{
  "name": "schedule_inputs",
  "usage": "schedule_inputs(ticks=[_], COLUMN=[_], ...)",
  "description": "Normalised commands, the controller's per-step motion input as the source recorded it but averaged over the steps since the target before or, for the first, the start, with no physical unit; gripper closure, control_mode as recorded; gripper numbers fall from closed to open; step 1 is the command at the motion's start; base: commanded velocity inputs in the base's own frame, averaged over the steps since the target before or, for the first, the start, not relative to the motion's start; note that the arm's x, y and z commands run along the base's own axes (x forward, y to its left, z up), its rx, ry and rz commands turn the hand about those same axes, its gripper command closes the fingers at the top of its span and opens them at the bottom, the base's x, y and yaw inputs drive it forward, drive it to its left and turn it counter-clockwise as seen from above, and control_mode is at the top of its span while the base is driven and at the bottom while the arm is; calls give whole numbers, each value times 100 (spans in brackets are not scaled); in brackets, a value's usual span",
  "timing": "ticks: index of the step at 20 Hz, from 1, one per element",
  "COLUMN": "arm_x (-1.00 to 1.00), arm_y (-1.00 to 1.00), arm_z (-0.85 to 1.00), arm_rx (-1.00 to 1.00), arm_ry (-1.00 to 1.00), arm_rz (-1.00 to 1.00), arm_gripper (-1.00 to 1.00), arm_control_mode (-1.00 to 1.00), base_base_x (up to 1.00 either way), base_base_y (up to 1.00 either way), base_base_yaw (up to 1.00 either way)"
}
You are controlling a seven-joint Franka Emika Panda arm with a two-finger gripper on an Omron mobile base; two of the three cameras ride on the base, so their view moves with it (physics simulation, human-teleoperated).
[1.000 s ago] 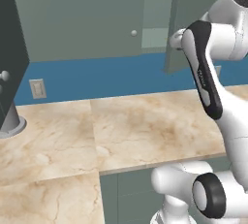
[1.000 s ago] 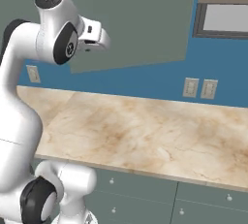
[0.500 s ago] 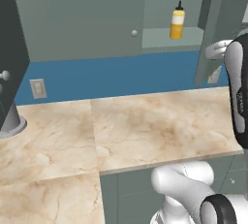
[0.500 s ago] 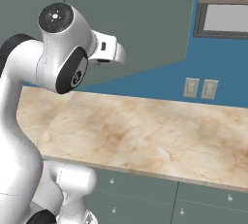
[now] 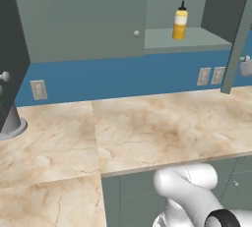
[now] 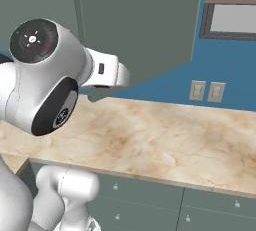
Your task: Move the ketchup and mustard from the cabinet to the dining counter.
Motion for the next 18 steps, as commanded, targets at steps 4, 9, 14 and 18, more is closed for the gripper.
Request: schedule_inputs(ticks=[4,9,14,18], arm_x=[-98,-1,87,100], arm_y=[100,100,76,6], arm_z=[0,0,0,0], arm_rx=[-3,-10,-6,0], arm_ry=[-5,0,0,0], arm_rz=[-7,-13,-14,-4], arm_gripper=[-100,-100,-100,-100], arm_control_mode=[-100,-100,-100,-100], base_base_x=[0,0,0,0], base_base_y=[0,0,0,0], base_base_yaw=[0,0,0,0])
